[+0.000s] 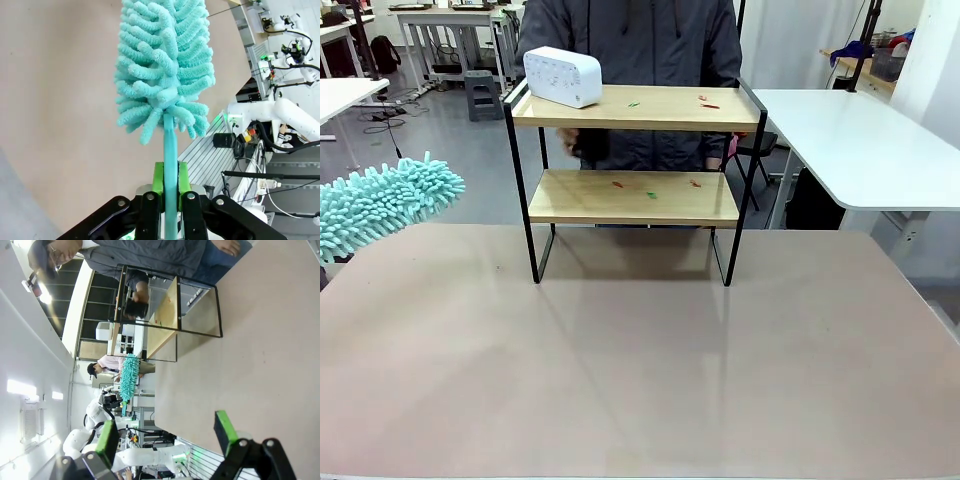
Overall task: Clean the shelf.
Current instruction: Clean the specific tier of the Shelf with the Duster once objects are removed.
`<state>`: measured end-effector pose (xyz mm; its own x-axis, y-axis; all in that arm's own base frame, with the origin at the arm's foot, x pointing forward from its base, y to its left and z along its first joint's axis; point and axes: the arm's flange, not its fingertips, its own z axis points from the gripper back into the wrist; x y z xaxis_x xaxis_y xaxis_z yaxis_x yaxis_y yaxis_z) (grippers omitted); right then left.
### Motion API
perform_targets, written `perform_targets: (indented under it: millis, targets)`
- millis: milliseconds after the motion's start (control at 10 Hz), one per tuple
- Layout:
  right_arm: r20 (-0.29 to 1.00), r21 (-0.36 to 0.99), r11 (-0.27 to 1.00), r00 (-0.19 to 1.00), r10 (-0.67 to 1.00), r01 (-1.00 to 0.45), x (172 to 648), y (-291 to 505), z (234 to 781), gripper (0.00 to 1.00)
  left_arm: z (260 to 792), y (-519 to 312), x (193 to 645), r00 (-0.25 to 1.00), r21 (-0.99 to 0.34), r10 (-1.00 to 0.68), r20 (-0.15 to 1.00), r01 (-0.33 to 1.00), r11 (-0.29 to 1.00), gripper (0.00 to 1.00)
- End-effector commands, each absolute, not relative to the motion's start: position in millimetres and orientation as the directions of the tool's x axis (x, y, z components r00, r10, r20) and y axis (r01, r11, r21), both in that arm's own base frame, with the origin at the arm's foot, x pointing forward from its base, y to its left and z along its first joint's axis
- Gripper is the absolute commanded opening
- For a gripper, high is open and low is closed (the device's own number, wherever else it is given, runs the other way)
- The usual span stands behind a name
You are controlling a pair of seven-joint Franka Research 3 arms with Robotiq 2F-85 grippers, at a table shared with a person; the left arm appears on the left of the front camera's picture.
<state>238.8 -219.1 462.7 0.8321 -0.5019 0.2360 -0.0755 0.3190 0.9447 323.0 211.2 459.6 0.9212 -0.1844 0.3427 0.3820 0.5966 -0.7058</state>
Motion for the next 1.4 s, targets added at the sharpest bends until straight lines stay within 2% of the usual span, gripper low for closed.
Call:
perform_targets:
  millis: [0,400,500,700,900,1100,1200,1300]
  targets:
    - [0.263,0.943,0.315,0.822,-0.506,-0.108,242,-220,465,1.00,464,213,323,0.924,-0.717,-0.175,0.341,0.376,0.587,0.00]
    - [0.263,0.943,0.315,0.822,-0.506,-0.108,242,-220,465,1.00,464,213,323,0.924,-0.717,-0.175,0.341,0.376,0.587,0.00]
    - [0.263,0.943,0.315,0.822,-0.506,-0.108,242,-220,465,1.00,460,211,323,0.921,-0.706,-0.184,0.343,0.382,0.597,0.12]
    - [0.263,0.943,0.315,0.822,-0.506,-0.108,242,-220,465,1.00,490,187,289,0.815,-0.572,-0.477,0.329,0.573,0.587,0.12]
    - [0.263,0.943,0.315,0.822,-0.506,-0.108,242,-220,465,1.00,512,152,253,0.725,-0.452,-0.651,0.223,0.669,0.590,0.12]
    - [0.263,0.943,0.315,0.822,-0.506,-0.108,242,-220,465,1.00,512,99,249,0.647,-0.384,-0.736,0.202,0.743,0.548,0.12]
    - [0.263,0.943,0.315,0.822,-0.506,-0.108,242,-220,465,1.00,513,69,257,0.631,-0.346,-0.740,0.232,0.765,0.544,0.12]
    - [0.263,0.943,0.315,0.822,-0.506,-0.108,242,-220,465,1.00,515,36,263,0.630,-0.298,-0.712,0.310,0.776,0.557,0.12]
